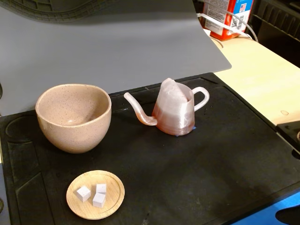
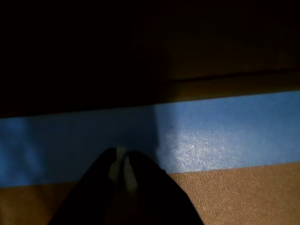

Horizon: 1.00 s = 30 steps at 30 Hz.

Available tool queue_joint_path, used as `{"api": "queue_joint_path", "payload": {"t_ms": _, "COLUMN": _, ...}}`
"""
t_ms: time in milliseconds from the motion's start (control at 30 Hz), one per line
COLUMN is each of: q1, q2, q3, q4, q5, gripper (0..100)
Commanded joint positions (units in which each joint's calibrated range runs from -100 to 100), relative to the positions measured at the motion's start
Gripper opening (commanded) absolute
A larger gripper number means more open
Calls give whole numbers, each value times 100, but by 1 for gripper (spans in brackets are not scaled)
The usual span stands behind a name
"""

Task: Pick up a kettle and pour liquid into a cup.

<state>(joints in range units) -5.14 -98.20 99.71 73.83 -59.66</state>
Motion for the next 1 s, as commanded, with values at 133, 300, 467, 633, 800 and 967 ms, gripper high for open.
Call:
{"api": "queue_joint_path", "payload": {"t_ms": 133, "q1": 46, "q2": -35, "q3": 11, "q4": -643, "q5": 2, "gripper": 1}}
{"api": "queue_joint_path", "payload": {"t_ms": 300, "q1": -15, "q2": 59, "q3": 11, "q4": -1663, "q5": 2, "gripper": 1}}
{"api": "queue_joint_path", "payload": {"t_ms": 467, "q1": -15, "q2": 1160, "q3": 20, "q4": -3479, "q5": 2, "gripper": 1}}
{"api": "queue_joint_path", "payload": {"t_ms": 633, "q1": 31, "q2": 2192, "q3": 20, "q4": -5537, "q5": 2, "gripper": 1}}
{"api": "queue_joint_path", "payload": {"t_ms": 800, "q1": 54, "q2": 3276, "q3": -270, "q4": -7309, "q5": 627, "gripper": 1}}
{"api": "queue_joint_path", "payload": {"t_ms": 967, "q1": 54, "q2": 4223, "q3": -1123, "q4": -7309, "q5": 742, "gripper": 12}}
